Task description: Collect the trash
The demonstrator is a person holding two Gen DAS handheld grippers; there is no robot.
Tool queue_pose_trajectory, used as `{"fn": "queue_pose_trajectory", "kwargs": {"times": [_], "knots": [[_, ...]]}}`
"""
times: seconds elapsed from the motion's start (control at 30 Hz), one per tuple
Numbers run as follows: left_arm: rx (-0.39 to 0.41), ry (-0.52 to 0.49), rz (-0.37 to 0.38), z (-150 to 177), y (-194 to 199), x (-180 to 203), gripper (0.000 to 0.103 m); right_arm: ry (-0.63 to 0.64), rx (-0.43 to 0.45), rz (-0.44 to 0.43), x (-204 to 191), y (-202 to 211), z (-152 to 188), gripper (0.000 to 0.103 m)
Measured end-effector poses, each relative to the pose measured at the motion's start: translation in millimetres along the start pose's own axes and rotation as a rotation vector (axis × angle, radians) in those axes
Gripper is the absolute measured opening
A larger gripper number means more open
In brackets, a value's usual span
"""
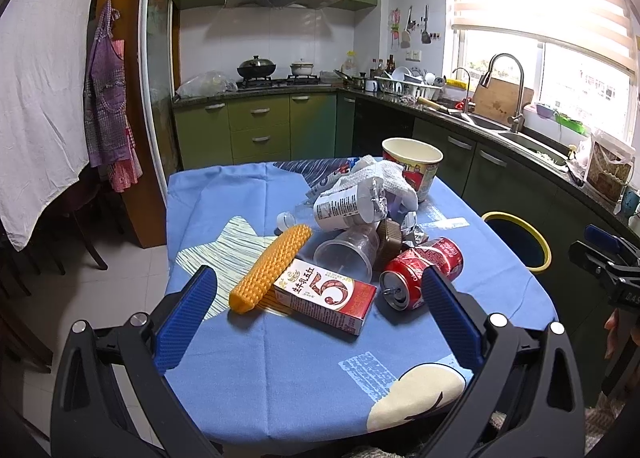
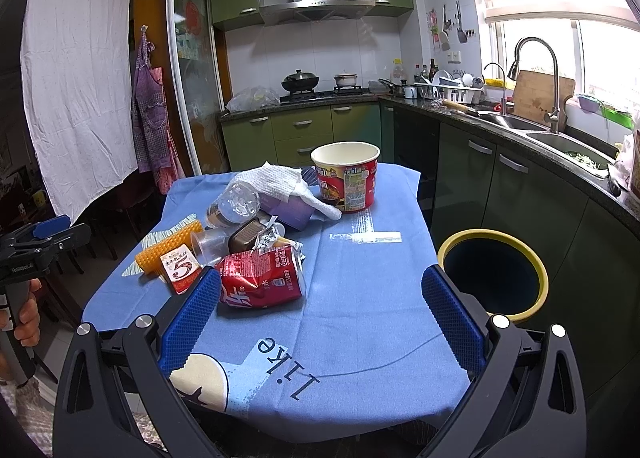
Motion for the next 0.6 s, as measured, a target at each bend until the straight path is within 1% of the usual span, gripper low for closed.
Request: {"fn": "queue_pose_trajectory", "kwargs": {"times": [0.07,0.23,0.3,0.43,0.6], "knots": [[-0.021,0.005,0.010,-2.3,-10.3,-3.6,0.097,0.004,-0.019,-0.006,-1.0,-11.0,1.0,0.099],[-0.089,0.018,-0.007,-19.3,-52.7,-23.8,0.097,0.032,-0.091,-0.039,-1.6,-41.6,-19.6,0.099],[-0.111,0.026,-0.020,-30.5,-75.5,-36.1,0.097,0.042,-0.112,-0.032,1.3,-56.9,-34.3,0.099],[-0.142,0.034,-0.027,-54.1,-118.9,-57.2,0.097,0.034,-0.178,-0.059,3.7,-98.0,-72.4,0.099],[-0.159,0.033,-0.017,-88.8,-177.6,-80.8,0.097,0.024,-0.300,-0.011,15.9,-171.3,-123.5,0.099]]}}
Point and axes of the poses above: each gripper's, at about its wrist camera, not at the fingertips, and y roughly against the way its jaws point, x to its right, z to its underside, the point moved 4 cm from there along -y, roughly the way its jaws point, and after that the axes turned 8 degrees about -y, right-handed, at the moved point
